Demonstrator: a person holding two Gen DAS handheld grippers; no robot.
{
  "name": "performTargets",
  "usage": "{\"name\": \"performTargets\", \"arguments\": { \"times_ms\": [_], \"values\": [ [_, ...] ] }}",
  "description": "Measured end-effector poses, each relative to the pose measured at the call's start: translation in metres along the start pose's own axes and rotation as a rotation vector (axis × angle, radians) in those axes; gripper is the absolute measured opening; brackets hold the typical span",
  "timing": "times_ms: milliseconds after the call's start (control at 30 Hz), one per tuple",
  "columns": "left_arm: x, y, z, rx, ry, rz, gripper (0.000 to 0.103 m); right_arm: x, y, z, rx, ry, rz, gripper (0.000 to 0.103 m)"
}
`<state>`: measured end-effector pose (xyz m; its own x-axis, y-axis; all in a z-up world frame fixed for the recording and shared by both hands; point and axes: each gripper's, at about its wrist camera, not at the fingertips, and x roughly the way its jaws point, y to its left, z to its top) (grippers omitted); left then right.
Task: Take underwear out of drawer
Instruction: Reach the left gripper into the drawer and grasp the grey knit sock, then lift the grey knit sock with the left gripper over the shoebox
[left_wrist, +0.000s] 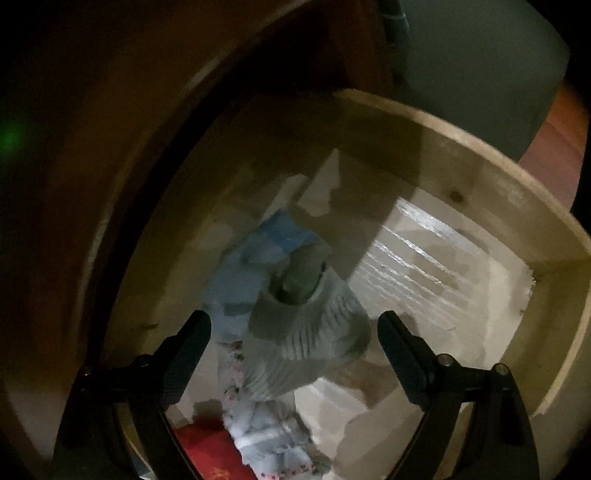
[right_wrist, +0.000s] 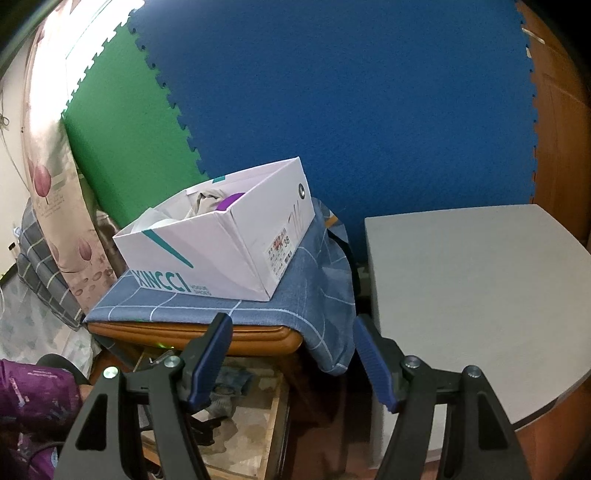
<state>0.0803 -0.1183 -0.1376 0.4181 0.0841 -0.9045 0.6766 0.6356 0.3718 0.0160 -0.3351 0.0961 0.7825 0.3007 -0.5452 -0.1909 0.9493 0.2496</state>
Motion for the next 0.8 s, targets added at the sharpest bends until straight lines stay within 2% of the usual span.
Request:
{"name": "performTargets", "arguments": {
  "times_ms": [67, 133, 167, 200, 300, 367, 500, 567, 800],
  "values": [
    [0.007, -0.008, 0.005, 0.018, 0.006, -0.022, 0.086, 0.000, 0.001, 0.000, -0.003, 0.002, 0.000, 0.069],
    [0.013, -0.013, 0.004, 0.049, 0.028, -0.095, 0.072, 0.001, 0.001, 0.000, -0.004, 0.007, 0.000, 0.069],
    [0.018, -0.019, 0.004, 0.082, 0.047, -0.073, 0.065, 0.002, 0.001, 0.000, -0.003, 0.009, 0.000, 0.069],
    [0.020, -0.022, 0.004, 0.102, 0.058, -0.059, 0.048, 0.002, 0.001, 0.000, -0.002, 0.012, 0.001, 0.069],
    [0.021, -0.021, 0.007, 0.095, 0.071, -0.061, 0.033, 0.004, -0.001, 0.000, 0.002, 0.020, 0.001, 0.069],
    [0.021, -0.015, 0.010, 0.065, 0.083, -0.076, 0.030, 0.004, -0.001, 0.000, 0.003, 0.022, 0.001, 0.069],
    [0.015, 0.001, 0.008, 0.015, 0.057, -0.119, 0.029, 0.005, -0.003, 0.000, 0.011, 0.025, -0.003, 0.069],
    [0.005, 0.002, 0.007, 0.033, 0.033, -0.115, 0.029, 0.006, -0.004, 0.000, 0.015, 0.028, -0.004, 0.069],
    [-0.052, 0.017, 0.007, 0.072, -0.083, -0.198, 0.030, 0.007, -0.004, 0.000, 0.014, 0.030, -0.008, 0.069]
  ]
}}
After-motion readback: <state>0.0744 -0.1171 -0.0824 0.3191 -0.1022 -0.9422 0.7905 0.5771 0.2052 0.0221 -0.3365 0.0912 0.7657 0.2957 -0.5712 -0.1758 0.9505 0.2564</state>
